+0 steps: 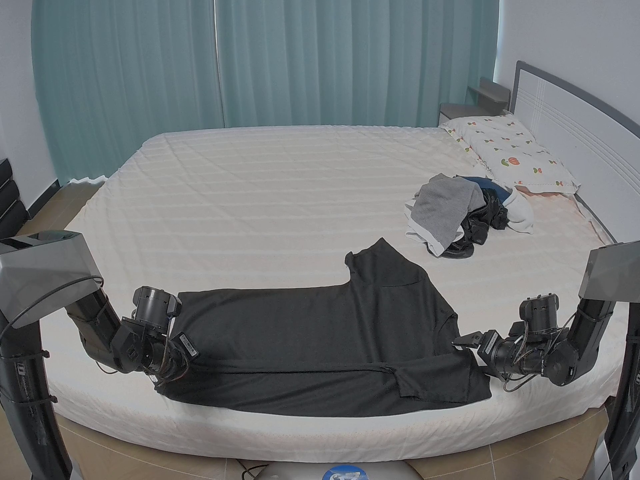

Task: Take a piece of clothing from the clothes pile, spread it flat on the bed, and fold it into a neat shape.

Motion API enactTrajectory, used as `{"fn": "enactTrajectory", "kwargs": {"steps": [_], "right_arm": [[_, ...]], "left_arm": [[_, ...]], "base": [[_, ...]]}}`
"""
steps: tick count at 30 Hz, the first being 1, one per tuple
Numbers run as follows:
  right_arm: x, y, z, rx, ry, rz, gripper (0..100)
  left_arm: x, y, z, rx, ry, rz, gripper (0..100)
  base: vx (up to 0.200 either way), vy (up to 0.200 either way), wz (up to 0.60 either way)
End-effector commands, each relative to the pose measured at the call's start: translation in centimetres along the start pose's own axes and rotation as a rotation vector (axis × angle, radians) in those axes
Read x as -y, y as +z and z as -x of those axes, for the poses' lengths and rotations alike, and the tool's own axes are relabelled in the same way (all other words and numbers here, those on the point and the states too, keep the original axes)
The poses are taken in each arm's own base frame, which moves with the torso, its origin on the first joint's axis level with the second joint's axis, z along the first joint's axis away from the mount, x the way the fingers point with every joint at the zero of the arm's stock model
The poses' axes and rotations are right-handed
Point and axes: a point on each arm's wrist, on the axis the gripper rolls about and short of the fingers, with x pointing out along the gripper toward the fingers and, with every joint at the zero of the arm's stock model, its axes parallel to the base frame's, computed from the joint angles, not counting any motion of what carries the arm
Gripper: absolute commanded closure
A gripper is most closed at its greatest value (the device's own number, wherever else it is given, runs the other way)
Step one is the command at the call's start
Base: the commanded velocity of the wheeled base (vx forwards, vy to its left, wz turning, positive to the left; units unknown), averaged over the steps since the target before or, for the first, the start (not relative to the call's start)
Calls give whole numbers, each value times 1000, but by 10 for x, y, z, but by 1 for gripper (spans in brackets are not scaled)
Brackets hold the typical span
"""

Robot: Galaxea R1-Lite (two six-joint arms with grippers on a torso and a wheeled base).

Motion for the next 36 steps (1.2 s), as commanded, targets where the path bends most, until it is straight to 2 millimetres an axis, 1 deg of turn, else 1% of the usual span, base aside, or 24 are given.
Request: {"fn": "enactTrajectory", "kwargs": {"steps": [1,6,9,12,17,24,29,36], "right_arm": [[0,0,0,-1,-1,0,0],[-4,0,3,15,19,22,0],[-12,-5,3,24,55,55,0],[-16,-10,3,13,61,87,0],[-16,-13,1,6,61,188,0],[-16,-8,2,25,57,289,0],[-13,-11,-3,13,49,309,0],[-15,-10,-10,13,54,315,0]], "left_arm": [[0,5,6,22,-12,11,100],[3,12,17,50,-40,22,100],[2,12,20,50,-39,22,100],[1,12,21,45,-34,22,100],[-4,14,23,20,-5,30,100],[-8,18,26,4,16,38,100],[-11,17,27,-17,32,39,100],[-11,17,27,-50,7,44,100]], "base": [[0,0,0],[0,0,0],[0,0,0],[0,0,0],[0,0,0],[0,0,0],[0,0,0],[0,0,0]]}}
